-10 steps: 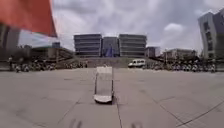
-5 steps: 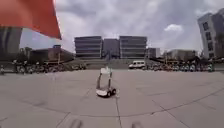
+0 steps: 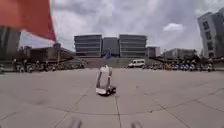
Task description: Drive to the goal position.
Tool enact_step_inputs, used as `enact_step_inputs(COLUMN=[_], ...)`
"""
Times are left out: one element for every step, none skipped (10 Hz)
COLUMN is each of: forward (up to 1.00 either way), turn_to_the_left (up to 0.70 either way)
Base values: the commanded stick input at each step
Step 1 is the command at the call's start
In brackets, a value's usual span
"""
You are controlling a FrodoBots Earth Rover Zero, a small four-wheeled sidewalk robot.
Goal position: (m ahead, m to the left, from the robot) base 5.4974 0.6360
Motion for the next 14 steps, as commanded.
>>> enact_step_inputs(forward=[0.05, 0.05, 0.05, 0.05, 0.05, 0.05, 0.02, 0.05, 0.05, 0.05, 0.05, 0.05, 0.02, 0.14], turn_to_the_left=[0.0, 0.0, 0.0, 0.0, 0.0, 0.0, 0.0, 0.0, 0.0, 0.0, 0.0, 0.0, 0.0, -0.29])
